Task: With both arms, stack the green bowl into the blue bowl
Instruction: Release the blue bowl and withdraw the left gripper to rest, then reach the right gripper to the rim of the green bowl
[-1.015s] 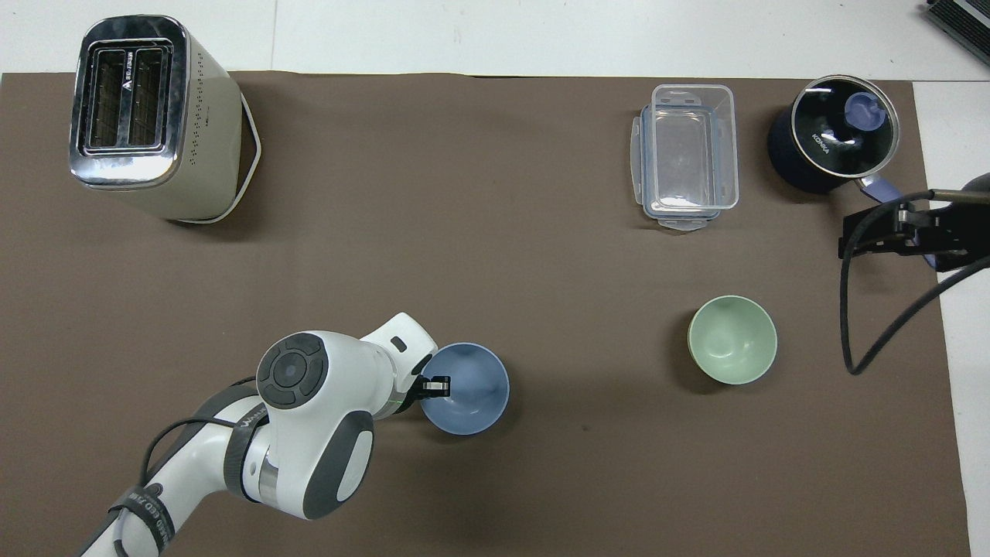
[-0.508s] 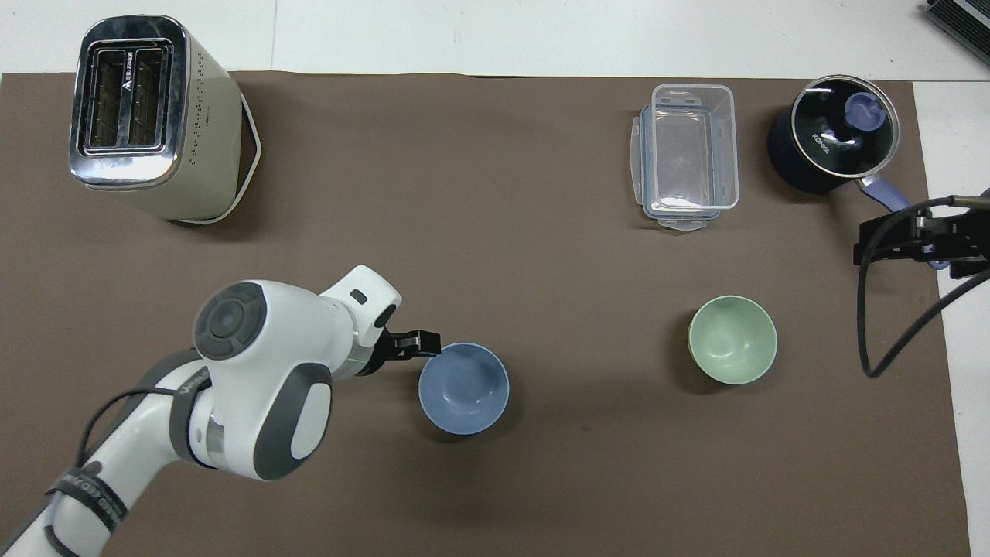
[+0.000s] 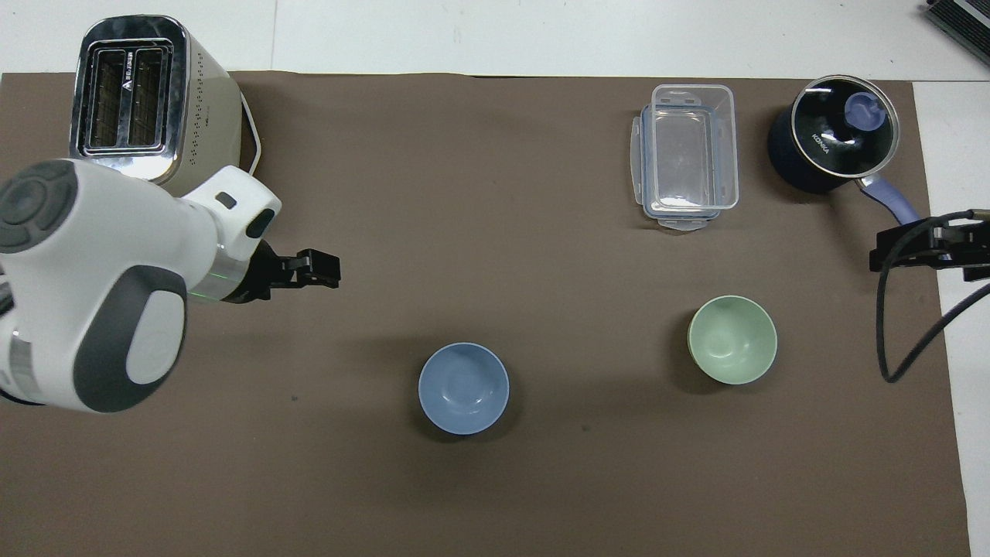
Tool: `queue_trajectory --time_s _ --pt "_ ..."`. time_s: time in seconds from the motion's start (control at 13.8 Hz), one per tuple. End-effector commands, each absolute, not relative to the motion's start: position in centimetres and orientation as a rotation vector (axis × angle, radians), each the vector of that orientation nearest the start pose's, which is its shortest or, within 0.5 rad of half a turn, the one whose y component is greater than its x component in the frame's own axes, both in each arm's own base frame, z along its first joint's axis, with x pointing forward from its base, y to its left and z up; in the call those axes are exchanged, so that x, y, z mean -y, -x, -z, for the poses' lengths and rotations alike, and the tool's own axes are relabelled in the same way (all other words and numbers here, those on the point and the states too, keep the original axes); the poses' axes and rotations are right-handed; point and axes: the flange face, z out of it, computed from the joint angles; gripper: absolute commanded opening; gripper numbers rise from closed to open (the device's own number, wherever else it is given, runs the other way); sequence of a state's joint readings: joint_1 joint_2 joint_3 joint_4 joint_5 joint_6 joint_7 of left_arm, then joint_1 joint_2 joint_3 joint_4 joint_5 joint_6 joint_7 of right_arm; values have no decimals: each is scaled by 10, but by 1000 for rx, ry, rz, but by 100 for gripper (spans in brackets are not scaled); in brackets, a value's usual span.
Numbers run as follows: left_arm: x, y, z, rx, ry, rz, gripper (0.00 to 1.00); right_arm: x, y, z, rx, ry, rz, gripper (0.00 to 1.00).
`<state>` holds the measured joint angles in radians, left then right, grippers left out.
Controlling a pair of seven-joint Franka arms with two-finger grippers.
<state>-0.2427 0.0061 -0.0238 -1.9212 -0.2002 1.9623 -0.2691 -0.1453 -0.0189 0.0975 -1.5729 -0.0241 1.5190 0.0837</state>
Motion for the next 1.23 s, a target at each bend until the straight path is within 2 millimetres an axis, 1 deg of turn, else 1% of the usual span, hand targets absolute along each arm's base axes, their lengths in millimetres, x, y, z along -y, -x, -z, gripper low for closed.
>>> queue_trajectory --time_s 0.0,0.15,0.22,0.29,0.36,0.44,0.51,0.58,0.65,0.73,0.8,0.87,1.02,1.09,1.16 --pt "110 -558 -514 27 3310 -8 100 40 -533 -609 -182 3147 -64 100" --pt "72 -564 -519 0 3309 -4 100 51 -533 -581 -133 3148 -50 100" --pt "54 -566 -520 -5 3309 8 100 52 -533 -563 -109 3146 -50 100" --pt "34 -568 -521 10 3309 21 100 61 -529 -548 -128 3130 -48 100" --pt "17 -568 -523 27 3307 35 100 64 -526 -533 -116 3120 -48 100" --pt "1 -571 -527 31 3303 55 100 65 -524 -517 -96 3119 -55 100" --pt "-6 -571 -528 -15 3269 61 100 64 -522 -501 -78 3117 -76 100" --pt "-6 -572 -536 -51 3222 75 100 62 -518 -484 -41 3112 -125 100" --pt "-4 -572 -549 -76 3184 69 100 60 -513 -459 -6 3104 -171 100" --pt "-6 -573 -562 -70 3178 44 100 60 -508 -439 15 3103 -162 100" --pt "-7 -576 -568 -72 3179 8 100 58 -506 -428 37 3106 -143 100" --pt "-8 -575 -577 -70 3178 -14 100 56 -508 -421 44 3107 -129 100" --pt "-6 -570 -591 -73 3177 -58 100 52 -513 -407 56 3108 -124 100" --pt "-5 -567 -602 -75 3177 -78 100 46 -516 -399 64 3104 -135 100" --pt "-2 -565 -607 -61 3177 -84 100 43 -521 -381 72 3099 -153 100"
